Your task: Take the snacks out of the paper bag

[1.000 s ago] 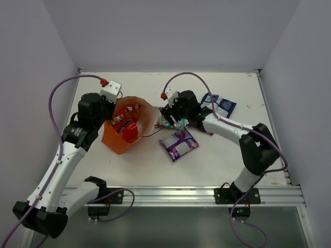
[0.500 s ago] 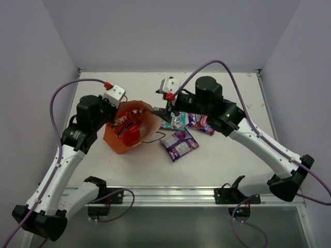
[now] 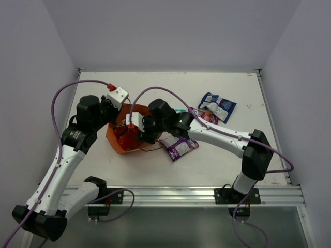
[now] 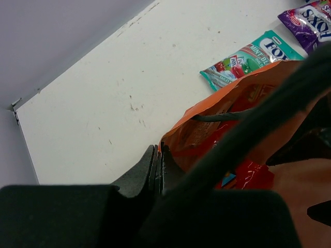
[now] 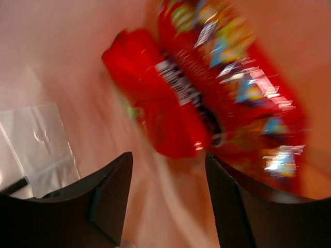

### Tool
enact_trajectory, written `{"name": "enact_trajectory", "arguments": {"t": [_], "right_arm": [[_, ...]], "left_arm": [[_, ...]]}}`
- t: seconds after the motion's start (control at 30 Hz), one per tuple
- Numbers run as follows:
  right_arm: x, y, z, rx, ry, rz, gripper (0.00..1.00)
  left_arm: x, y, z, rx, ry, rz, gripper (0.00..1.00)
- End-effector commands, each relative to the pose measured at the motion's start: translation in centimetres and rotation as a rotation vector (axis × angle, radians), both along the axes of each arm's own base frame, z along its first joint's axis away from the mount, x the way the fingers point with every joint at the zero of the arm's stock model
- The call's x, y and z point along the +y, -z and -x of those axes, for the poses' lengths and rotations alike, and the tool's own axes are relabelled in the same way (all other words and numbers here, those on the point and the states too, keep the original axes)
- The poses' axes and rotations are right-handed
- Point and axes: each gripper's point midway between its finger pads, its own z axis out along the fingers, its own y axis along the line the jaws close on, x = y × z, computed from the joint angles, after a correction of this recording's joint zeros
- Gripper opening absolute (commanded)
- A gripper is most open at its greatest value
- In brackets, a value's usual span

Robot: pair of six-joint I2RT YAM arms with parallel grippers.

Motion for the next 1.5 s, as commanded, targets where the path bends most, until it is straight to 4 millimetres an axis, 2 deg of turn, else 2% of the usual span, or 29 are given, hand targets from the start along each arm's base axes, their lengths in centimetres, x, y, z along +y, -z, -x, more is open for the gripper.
{"name": "enact_trajectory", "arguments": {"t": [0.0,0.03,0.17,0.27,0.3,0.33,0.4,0.53,0.57,0.6,0.7,0.73,0.77,0.8,0.83,0.87,0.9,1.03,1.07,1.13,1.17,1.23,1.27,1.4,1.47], "right_arm": [[0.8,0.0,0.3,-0.083,-0.004,-0.015,0.6],[1.0,1.1,0.9,-0.08,-0.012,0.004,0.59],[1.7,2.7,1.2,-0.083,-0.03,0.026,0.59],[2.5,3.9,0.3,-0.1,-0.016,0.044,0.73],[2.8,3.9,0.0,-0.109,-0.009,0.042,0.8],[3.0,4.6,-0.4,-0.117,-0.004,0.054,0.83],[3.5,4.7,-1.3,-0.15,0.015,0.042,0.92],[4.3,5.5,-2.0,-0.161,0.014,0.051,0.93],[4.3,6.6,-2.0,-0.153,0.01,0.075,0.92],[4.5,6.7,-2.0,-0.152,0.009,0.078,0.91],[4.5,7.9,-2.0,-0.139,0.009,0.096,0.78],[4.5,7.9,-2.0,-0.138,0.01,0.096,0.62],[4.6,7.8,-2.0,-0.137,0.011,0.091,0.54],[4.4,7.8,-1.9,-0.134,0.01,0.092,0.38],[4.4,7.1,-1.8,-0.139,0.008,0.077,0.15],[4.4,6.7,-1.7,-0.134,0.009,0.067,0.0],[4.3,6.3,-1.5,-0.133,0.006,0.061,0.0],[4.0,2.6,-0.7,-0.136,0.003,-0.01,0.0],[3.7,0.4,-0.4,-0.144,0.001,-0.054,0.0],[3.4,-1.9,0.1,-0.151,-0.002,-0.101,0.0],[3.1,-4.4,0.5,-0.174,-0.005,-0.156,0.0],[2.6,-6.5,1.1,-0.189,-0.013,-0.206,0.0],[2.1,-8.3,1.4,-0.206,-0.011,-0.244,0.0],[1.2,-11.8,2.1,-0.229,-0.011,-0.323,0.0],[0.9,-12.8,2.2,-0.24,-0.002,-0.345,0.0]], "left_arm": [[-0.8,-5.4,-0.6,-0.195,0.035,0.061,0.0],[-0.8,-5.3,-0.7,-0.19,0.035,0.066,0.0],[-1.1,-5.0,-0.8,-0.177,0.042,0.074,0.0],[-1.5,-5.1,-0.6,-0.175,0.064,0.087,0.0],[-1.6,-5.2,-0.5,-0.175,0.07,0.09,0.0],[-1.6,-5.2,-0.4,-0.175,0.073,0.091,0.0],[-1.8,-5.2,-0.2,-0.174,0.083,0.093,0.0],[-2.1,-5.0,-0.2,-0.162,0.095,0.103,0.0],[-2.1,-4.9,-0.2,-0.158,0.095,0.105,0.0],[-2.1,-4.9,-0.2,-0.158,0.094,0.105,0.0],[-2.1,-5.1,-0.2,-0.159,0.097,0.11,0.0],[-2.2,-5.3,-0.2,-0.163,0.098,0.111,0.0],[-2.1,-5.3,-0.2,-0.165,0.097,0.111,0.0],[-2.1,-5.2,-0.2,-0.162,0.094,0.11,0.0],[-2.0,-5.2,-0.2,-0.161,0.091,0.108,0.0],[-2.0,-5.1,-0.2,-0.16,0.089,0.108,0.0],[-1.9,-5.1,-0.2,-0.16,0.083,0.106,0.0],[-1.3,-4.8,-0.4,-0.156,0.049,0.095,0.0],[-1.2,-4.9,-0.5,-0.158,0.043,0.094,0.0],[-0.9,-5.3,-0.6,-0.168,0.024,0.093,0.0],[-0.9,-5.3,-0.6,-0.166,0.021,0.091,0.0],[-0.7,-5.5,-0.7,-0.171,0.009,0.09,0.0],[-0.6,-5.5,-0.8,-0.168,0.004,0.088,0.0],[-0.6,-5.6,-0.8,-0.168,0.003,0.093,0.0],[-0.6,-5.7,-0.8,-0.17,0.0,0.092,0.0]]}}
